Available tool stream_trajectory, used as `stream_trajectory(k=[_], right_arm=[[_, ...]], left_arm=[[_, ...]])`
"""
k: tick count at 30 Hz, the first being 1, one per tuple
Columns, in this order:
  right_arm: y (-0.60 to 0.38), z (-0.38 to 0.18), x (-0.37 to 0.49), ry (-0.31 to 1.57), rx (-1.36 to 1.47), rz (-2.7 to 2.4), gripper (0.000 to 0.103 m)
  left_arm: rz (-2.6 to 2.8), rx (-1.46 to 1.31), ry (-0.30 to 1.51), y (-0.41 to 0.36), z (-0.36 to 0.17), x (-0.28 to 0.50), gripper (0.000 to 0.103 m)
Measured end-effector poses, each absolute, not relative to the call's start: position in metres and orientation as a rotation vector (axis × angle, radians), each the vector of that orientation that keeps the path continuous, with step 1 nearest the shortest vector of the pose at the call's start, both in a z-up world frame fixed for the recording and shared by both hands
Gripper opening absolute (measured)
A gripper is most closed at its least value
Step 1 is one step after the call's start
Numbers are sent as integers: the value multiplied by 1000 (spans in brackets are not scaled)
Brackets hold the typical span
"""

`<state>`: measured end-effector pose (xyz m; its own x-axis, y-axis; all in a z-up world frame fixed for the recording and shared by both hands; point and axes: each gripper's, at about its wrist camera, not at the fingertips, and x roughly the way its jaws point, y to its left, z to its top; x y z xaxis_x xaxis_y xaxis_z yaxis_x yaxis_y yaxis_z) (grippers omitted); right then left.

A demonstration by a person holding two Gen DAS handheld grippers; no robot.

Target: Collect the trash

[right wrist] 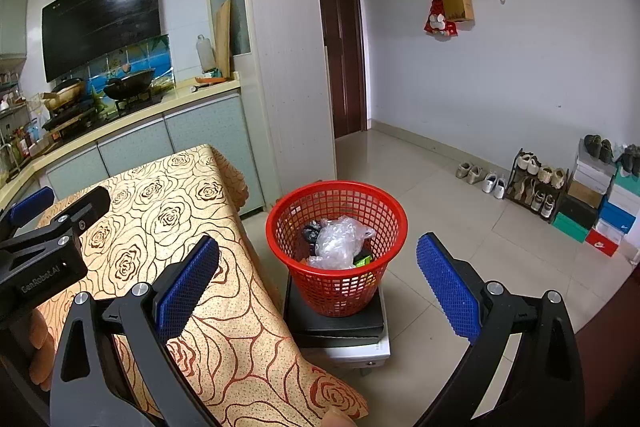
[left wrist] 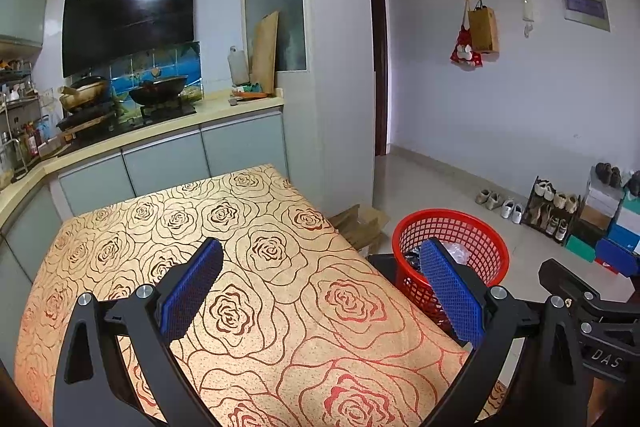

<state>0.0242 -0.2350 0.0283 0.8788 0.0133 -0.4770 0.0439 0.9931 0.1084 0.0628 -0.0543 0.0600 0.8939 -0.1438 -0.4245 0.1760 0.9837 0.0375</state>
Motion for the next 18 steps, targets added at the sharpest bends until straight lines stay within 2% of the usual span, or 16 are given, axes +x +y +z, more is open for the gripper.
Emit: stream_trajectory(k=[12, 18], right_arm=[[-231, 20, 33, 527, 112, -19, 96], [-210, 15, 49, 560, 81, 21, 96]], left_arm=[[-162, 92, 455, -50, 52, 67, 95], [-120, 59, 517, -16, 42, 75, 95]])
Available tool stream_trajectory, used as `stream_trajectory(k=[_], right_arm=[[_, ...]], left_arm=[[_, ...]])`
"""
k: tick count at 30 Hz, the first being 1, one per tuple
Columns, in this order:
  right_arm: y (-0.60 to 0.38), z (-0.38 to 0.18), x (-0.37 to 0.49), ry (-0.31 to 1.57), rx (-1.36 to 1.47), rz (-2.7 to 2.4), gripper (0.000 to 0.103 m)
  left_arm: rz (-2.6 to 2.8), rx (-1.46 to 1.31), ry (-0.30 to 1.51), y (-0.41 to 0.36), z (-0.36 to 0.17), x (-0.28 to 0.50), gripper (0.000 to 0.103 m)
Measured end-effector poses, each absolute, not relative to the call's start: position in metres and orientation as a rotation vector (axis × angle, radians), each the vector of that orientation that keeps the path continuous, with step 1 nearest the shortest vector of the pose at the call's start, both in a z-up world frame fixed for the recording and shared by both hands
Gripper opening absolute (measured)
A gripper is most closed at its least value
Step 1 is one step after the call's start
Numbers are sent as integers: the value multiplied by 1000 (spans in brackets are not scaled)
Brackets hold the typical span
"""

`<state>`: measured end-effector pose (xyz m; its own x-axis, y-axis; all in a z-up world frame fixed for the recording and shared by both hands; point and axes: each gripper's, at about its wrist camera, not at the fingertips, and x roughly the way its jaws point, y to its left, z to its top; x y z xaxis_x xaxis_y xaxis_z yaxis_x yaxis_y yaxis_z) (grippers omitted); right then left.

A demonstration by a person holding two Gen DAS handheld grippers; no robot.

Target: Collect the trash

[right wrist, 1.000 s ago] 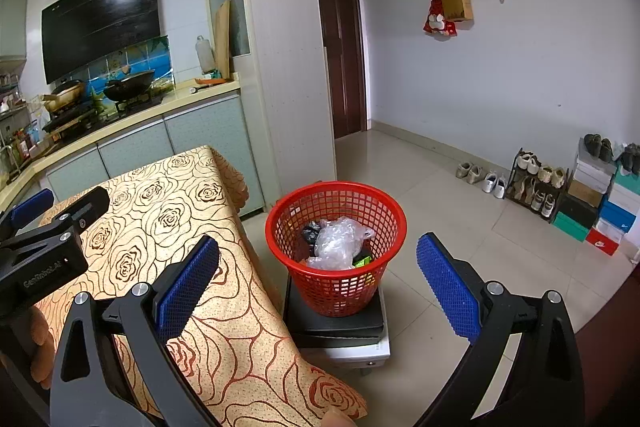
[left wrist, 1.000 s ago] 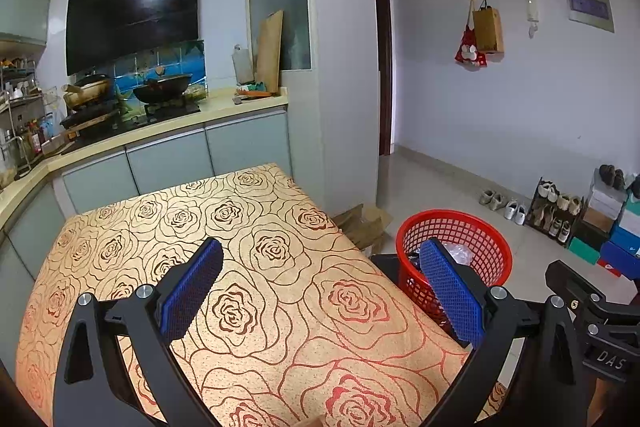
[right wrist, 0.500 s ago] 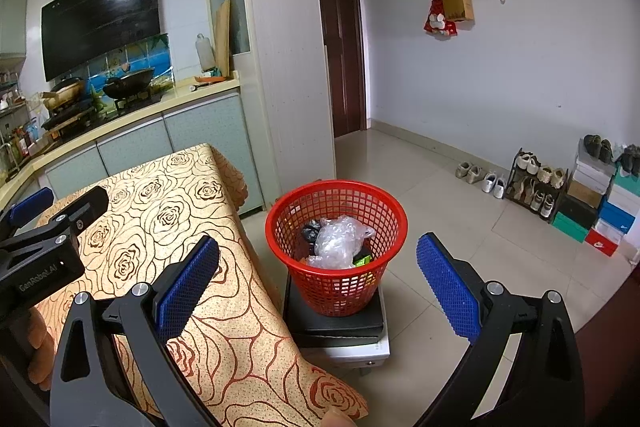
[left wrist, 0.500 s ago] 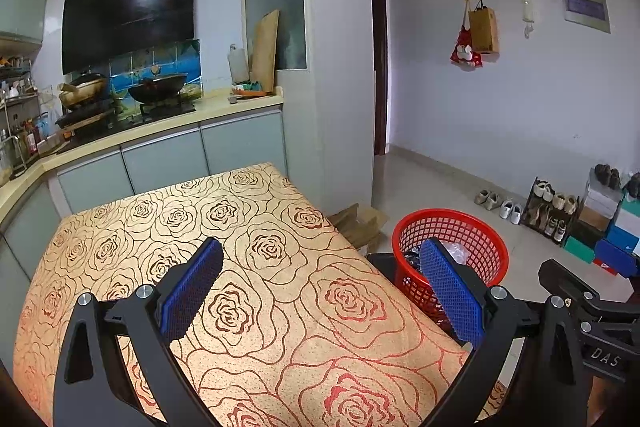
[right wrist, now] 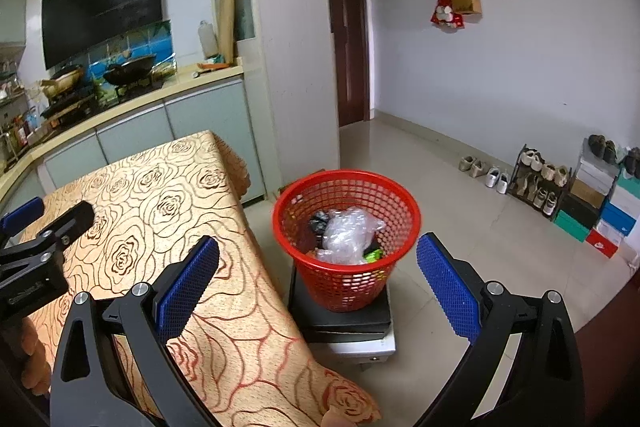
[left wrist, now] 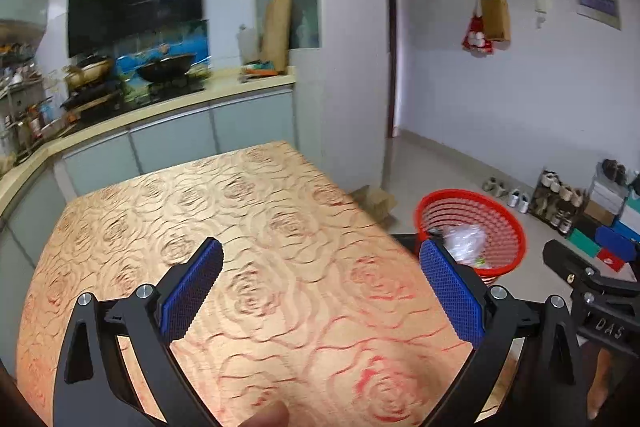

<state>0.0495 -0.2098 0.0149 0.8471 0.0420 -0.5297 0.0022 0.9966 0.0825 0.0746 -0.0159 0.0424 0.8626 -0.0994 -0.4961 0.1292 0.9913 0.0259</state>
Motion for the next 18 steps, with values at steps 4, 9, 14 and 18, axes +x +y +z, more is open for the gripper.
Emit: stream_trajectory(k=[4, 9, 14, 18], right_arm=[[-163, 3, 71, 621, 30, 104, 96], [-65, -31, 114, 809, -39, 291, 96], [33, -63, 141, 890, -161, 393, 96], [79, -76, 149, 886, -255, 422, 96]], left_arm=[[-5, 15, 579, 36, 32, 79, 95], [205, -64, 721, 128, 0, 82, 95], [332, -188, 857, 205, -37, 78, 95], [404, -245, 910, 242, -56, 77, 95]])
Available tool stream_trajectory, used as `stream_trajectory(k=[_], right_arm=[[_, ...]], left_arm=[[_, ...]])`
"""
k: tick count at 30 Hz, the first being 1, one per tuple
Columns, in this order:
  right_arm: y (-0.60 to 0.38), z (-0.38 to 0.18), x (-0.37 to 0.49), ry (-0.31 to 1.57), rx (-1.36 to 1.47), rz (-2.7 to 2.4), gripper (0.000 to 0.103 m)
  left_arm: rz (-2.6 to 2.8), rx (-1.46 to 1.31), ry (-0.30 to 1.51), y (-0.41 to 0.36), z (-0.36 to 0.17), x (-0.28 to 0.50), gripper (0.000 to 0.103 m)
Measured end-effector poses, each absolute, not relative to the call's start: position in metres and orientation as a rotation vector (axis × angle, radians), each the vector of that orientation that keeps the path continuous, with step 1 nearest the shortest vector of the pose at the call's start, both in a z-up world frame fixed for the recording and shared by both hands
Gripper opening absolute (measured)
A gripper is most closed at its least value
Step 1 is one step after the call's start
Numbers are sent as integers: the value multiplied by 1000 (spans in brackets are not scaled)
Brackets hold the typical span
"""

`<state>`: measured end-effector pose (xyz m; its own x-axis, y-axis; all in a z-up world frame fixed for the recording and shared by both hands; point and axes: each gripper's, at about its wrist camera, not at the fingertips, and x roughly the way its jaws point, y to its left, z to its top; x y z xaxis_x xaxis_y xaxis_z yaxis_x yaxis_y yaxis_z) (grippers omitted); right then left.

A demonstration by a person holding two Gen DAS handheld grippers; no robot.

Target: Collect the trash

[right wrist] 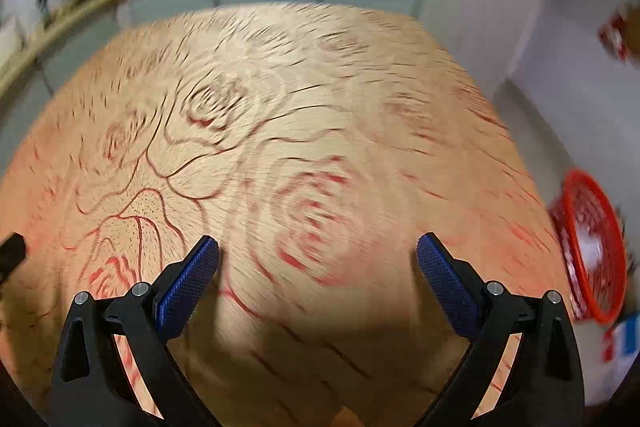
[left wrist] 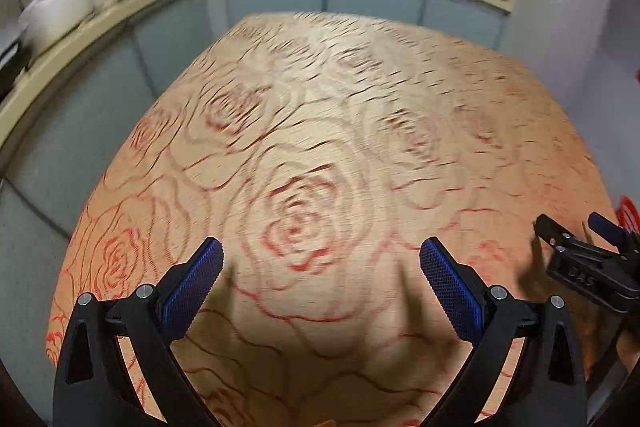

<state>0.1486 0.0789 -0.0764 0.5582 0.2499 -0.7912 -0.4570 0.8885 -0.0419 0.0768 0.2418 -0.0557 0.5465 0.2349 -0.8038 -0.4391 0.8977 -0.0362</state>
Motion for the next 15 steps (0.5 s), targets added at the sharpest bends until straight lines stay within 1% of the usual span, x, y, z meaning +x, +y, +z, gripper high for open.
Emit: stream_trajectory(k=[6, 15], right_arm=[[81, -79, 156, 925, -207, 458, 97], [84, -80, 160, 925, -212, 457, 97]], left_arm=[[442, -236, 974, 254, -80, 85, 96], [468, -219, 921, 246, -80, 87, 96]])
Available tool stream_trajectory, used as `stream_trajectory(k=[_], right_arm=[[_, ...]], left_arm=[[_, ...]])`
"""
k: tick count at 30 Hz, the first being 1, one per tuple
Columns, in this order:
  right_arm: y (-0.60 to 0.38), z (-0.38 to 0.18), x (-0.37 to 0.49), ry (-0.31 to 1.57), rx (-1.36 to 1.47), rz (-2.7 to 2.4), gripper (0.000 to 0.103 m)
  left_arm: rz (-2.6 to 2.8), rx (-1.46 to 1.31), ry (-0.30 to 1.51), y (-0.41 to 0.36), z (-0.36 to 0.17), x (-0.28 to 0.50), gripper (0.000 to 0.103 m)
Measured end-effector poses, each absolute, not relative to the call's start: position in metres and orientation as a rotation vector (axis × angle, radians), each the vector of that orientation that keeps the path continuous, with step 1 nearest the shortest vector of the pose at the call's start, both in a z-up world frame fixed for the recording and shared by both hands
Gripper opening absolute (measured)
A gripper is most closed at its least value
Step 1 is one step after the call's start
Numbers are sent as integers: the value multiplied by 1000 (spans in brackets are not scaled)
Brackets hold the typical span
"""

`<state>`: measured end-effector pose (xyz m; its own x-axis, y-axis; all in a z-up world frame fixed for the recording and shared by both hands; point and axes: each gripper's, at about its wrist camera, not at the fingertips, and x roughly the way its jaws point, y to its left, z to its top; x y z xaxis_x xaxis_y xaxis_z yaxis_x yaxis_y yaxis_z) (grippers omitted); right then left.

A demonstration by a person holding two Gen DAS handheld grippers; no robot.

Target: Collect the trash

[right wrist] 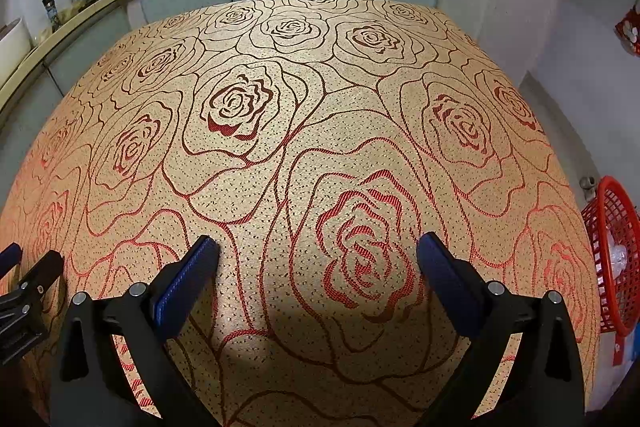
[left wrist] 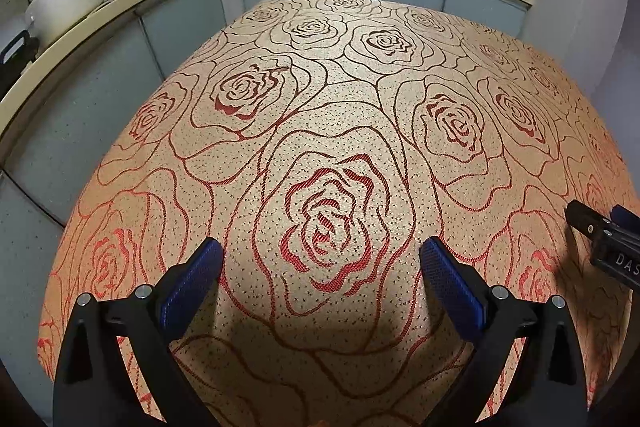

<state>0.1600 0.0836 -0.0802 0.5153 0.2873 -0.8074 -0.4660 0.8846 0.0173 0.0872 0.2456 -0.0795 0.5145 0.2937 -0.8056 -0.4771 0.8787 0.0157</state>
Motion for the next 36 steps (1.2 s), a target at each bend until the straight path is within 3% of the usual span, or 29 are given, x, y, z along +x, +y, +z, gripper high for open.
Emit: stream_trajectory(k=[36], right_arm=[[89, -84, 160, 925, -212, 456, 97]], left_arm=[[444, -212, 926, 249, -83, 98, 96]])
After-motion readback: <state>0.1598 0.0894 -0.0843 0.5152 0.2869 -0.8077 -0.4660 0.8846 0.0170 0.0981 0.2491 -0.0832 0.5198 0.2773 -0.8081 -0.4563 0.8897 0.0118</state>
